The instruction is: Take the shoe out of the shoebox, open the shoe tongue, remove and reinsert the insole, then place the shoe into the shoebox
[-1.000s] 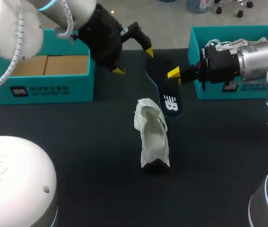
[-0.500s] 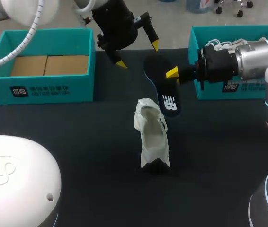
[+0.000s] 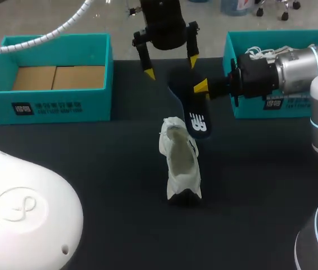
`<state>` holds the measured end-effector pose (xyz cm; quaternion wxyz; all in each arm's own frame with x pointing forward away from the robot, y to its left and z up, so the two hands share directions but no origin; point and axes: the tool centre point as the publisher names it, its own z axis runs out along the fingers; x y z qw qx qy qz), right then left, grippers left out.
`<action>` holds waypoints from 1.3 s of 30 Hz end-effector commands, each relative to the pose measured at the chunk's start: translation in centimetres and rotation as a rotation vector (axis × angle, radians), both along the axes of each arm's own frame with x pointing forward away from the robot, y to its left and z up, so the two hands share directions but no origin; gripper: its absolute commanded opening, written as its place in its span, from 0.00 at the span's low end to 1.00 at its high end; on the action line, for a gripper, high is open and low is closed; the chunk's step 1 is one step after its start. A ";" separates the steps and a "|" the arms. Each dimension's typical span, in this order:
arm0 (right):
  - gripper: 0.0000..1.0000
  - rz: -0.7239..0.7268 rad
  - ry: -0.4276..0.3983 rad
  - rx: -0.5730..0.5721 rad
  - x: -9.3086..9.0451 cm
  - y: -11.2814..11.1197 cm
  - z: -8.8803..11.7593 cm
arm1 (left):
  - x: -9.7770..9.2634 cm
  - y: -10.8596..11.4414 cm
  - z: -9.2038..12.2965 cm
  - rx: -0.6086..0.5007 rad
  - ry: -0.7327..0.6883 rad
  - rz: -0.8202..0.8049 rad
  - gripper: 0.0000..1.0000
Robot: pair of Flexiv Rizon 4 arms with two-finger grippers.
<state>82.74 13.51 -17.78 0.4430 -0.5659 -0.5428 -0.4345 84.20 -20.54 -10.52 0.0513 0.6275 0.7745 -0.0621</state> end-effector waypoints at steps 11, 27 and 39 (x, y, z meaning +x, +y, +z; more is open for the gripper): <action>0.00 -0.003 0.006 0.007 0.2 0.4 -0.6 | -0.3 -0.4 1.8 0.218 0.007 -0.013 1.00; 0.00 0.003 0.003 0.006 0.3 0.4 -0.4 | -0.5 -0.4 1.8 0.194 0.001 -0.006 1.00; 0.00 0.003 0.006 0.008 0.2 0.4 -0.5 | -0.8 0.6 1.7 0.048 -0.025 0.009 1.00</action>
